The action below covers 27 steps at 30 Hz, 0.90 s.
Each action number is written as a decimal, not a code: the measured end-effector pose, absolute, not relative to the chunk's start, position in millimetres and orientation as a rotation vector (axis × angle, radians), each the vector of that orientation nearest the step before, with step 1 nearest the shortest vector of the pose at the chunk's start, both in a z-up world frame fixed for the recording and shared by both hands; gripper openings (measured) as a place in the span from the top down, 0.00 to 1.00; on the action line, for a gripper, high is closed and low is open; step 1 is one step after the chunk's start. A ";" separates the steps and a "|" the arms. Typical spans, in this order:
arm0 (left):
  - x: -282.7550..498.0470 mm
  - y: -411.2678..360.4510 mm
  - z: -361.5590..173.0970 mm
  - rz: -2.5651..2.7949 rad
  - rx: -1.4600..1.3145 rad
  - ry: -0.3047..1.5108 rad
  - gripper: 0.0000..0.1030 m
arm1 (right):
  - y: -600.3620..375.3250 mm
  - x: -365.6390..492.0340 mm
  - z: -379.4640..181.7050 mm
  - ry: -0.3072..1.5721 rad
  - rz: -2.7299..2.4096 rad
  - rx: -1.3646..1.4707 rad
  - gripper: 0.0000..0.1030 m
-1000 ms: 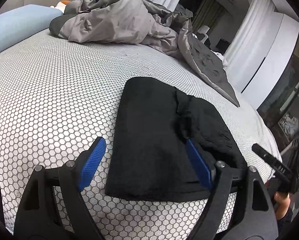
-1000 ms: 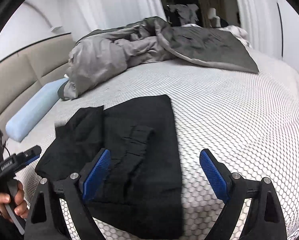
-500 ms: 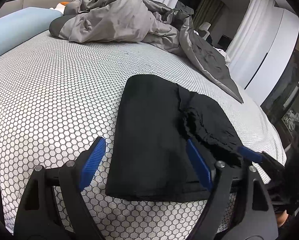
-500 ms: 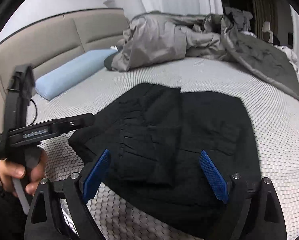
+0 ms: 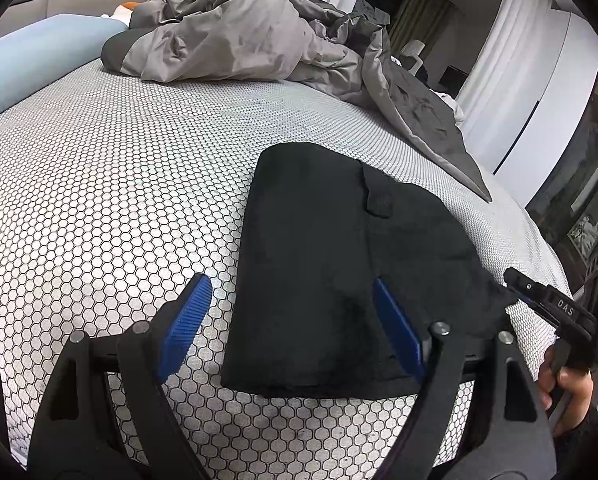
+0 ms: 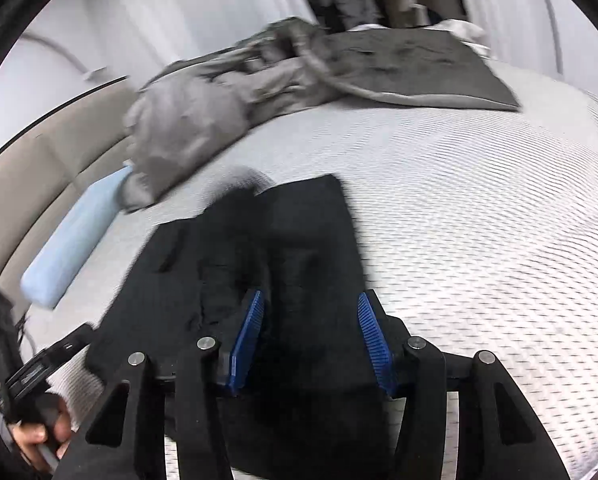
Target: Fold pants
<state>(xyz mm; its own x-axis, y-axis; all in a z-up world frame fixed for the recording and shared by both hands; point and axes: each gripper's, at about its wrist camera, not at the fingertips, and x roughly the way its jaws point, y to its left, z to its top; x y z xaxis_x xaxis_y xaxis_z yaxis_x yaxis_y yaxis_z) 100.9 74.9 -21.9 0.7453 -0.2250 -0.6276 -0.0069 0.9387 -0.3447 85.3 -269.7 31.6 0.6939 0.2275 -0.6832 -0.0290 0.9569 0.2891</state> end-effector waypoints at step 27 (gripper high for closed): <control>100.4 72.5 -22.2 -0.115 -0.294 0.734 0.22 | -225.3 46.1 40.6 0.811 0.511 0.137 0.61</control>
